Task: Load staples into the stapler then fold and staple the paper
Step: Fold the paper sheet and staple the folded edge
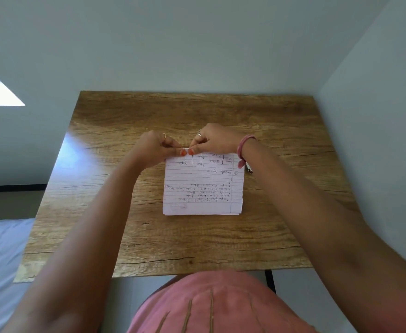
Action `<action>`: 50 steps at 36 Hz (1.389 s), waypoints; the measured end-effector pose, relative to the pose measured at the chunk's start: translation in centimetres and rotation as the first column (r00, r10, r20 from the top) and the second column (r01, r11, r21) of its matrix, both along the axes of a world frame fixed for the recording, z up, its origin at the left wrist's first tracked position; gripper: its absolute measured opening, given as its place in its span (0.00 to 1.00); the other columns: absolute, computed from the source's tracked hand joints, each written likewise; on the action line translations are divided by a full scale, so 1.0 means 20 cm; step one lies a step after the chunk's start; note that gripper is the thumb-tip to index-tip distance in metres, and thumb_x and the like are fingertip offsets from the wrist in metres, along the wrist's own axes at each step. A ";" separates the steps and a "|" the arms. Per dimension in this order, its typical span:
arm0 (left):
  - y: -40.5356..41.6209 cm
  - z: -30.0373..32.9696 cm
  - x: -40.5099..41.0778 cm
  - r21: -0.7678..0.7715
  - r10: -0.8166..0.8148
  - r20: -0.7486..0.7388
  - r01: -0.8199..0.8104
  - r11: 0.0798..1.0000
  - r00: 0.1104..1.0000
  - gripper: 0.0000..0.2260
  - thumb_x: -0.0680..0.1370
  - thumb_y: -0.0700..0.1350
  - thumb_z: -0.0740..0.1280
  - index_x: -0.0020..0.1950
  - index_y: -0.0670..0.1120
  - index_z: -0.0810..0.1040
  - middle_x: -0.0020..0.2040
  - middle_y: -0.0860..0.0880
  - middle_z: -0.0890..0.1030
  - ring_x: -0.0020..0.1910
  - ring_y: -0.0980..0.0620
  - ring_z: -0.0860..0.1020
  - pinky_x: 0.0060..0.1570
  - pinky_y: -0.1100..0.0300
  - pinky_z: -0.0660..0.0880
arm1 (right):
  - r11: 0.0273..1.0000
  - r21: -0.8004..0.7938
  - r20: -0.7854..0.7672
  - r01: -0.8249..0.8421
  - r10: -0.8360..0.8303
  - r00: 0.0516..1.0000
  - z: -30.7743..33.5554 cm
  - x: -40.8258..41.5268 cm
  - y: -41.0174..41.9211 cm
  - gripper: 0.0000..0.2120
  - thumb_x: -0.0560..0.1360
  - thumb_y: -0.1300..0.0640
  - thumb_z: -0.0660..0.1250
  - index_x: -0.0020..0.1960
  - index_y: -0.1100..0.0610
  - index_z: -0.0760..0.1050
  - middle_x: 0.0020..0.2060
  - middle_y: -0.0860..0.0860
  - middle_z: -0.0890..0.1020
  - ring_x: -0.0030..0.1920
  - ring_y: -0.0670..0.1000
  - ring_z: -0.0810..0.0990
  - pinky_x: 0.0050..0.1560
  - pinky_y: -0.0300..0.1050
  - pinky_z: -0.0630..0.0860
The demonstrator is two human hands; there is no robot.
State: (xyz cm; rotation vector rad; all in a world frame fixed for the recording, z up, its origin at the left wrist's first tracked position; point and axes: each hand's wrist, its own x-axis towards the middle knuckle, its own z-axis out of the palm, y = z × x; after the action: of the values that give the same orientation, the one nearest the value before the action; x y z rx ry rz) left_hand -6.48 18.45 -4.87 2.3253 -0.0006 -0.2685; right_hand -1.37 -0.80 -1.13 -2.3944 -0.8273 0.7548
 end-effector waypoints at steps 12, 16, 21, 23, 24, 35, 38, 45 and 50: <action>0.00 0.01 -0.01 0.054 -0.051 0.028 0.050 0.997 0.998 0.08 0.71 0.49 0.75 0.48 0.49 0.85 0.40 0.54 0.84 0.36 0.65 0.77 0.32 0.78 0.68 | 0.999 0.015 0.032 0.043 -0.044 0.999 -0.04 -0.01 0.01 0.11 0.73 0.50 0.72 0.50 0.55 0.84 0.31 0.39 0.78 0.23 0.32 0.70 0.25 0.25 0.65; 0.01 0.00 -0.01 0.043 -0.049 0.034 0.047 0.998 0.998 0.07 0.71 0.49 0.76 0.46 0.50 0.86 0.38 0.54 0.84 0.36 0.64 0.77 0.31 0.80 0.67 | 0.999 0.016 0.047 0.049 -0.049 0.998 -0.04 -0.02 0.01 0.09 0.73 0.49 0.72 0.48 0.54 0.84 0.24 0.35 0.78 0.21 0.33 0.69 0.23 0.25 0.63; 0.01 0.01 -0.01 0.070 -0.066 0.023 0.065 0.995 0.998 0.07 0.71 0.50 0.76 0.46 0.50 0.86 0.40 0.54 0.84 0.37 0.64 0.77 0.34 0.75 0.68 | 0.999 0.017 0.071 0.032 -0.034 0.997 -0.03 -0.03 0.02 0.09 0.73 0.50 0.72 0.48 0.55 0.84 0.20 0.28 0.73 0.20 0.35 0.69 0.24 0.26 0.64; 0.02 0.02 -0.01 0.101 -0.089 -0.007 0.089 0.991 0.996 0.08 0.70 0.52 0.75 0.47 0.51 0.85 0.39 0.56 0.84 0.38 0.65 0.77 0.35 0.71 0.68 | 1.000 0.010 0.085 0.027 -0.028 0.996 -0.03 -0.04 0.02 0.09 0.73 0.50 0.72 0.48 0.54 0.84 0.19 0.33 0.74 0.20 0.37 0.68 0.23 0.27 0.64; 0.02 0.02 -0.01 0.114 -0.101 -0.020 0.103 0.988 0.995 0.09 0.70 0.53 0.75 0.47 0.51 0.85 0.39 0.57 0.83 0.38 0.65 0.77 0.36 0.70 0.67 | 1.000 0.009 0.087 0.027 -0.028 0.996 -0.03 -0.04 0.02 0.09 0.73 0.50 0.72 0.48 0.54 0.84 0.18 0.34 0.74 0.20 0.37 0.68 0.23 0.27 0.64; -0.02 0.09 0.00 0.163 -0.170 -0.001 0.168 0.972 0.985 0.11 0.72 0.53 0.73 0.48 0.47 0.85 0.44 0.47 0.85 0.47 0.46 0.82 0.50 0.52 0.77 | 0.999 0.034 0.074 0.027 -0.029 0.997 -0.01 -0.04 0.01 0.11 0.72 0.48 0.72 0.48 0.56 0.84 0.20 0.32 0.74 0.21 0.35 0.68 0.24 0.26 0.64; -0.02 0.09 -0.01 0.144 -0.167 0.046 0.159 0.977 0.985 0.09 0.73 0.51 0.73 0.47 0.46 0.85 0.43 0.47 0.85 0.44 0.49 0.81 0.42 0.61 0.73 | 0.999 0.048 0.072 0.017 -0.020 0.997 0.00 -0.04 -0.02 0.10 0.73 0.49 0.72 0.48 0.55 0.84 0.21 0.29 0.73 0.21 0.35 0.69 0.25 0.26 0.64; 0.09 0.08 -0.03 0.147 -0.129 0.060 0.119 0.982 0.990 0.07 0.74 0.49 0.72 0.47 0.47 0.84 0.42 0.49 0.84 0.44 0.45 0.82 0.47 0.51 0.77 | 0.995 0.012 0.089 0.103 -0.103 0.991 -0.01 0.01 -0.27 0.12 0.74 0.48 0.70 0.51 0.55 0.83 0.21 0.28 0.73 0.20 0.36 0.69 0.24 0.25 0.63; 0.11 0.08 -0.02 0.152 -0.120 0.083 0.106 0.983 0.989 0.06 0.73 0.48 0.73 0.47 0.47 0.85 0.43 0.49 0.85 0.44 0.51 0.81 0.47 0.55 0.77 | 0.984 -0.045 0.117 0.169 -0.163 0.980 -0.01 0.03 -0.41 0.10 0.74 0.51 0.70 0.50 0.56 0.84 0.20 0.37 0.76 0.21 0.36 0.70 0.23 0.26 0.64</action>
State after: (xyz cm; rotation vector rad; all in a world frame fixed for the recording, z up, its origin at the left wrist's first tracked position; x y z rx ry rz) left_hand -6.95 20.73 -3.24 2.4866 -0.1648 -0.2243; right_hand -0.73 -8.94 -1.35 -2.5375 -0.6463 0.5879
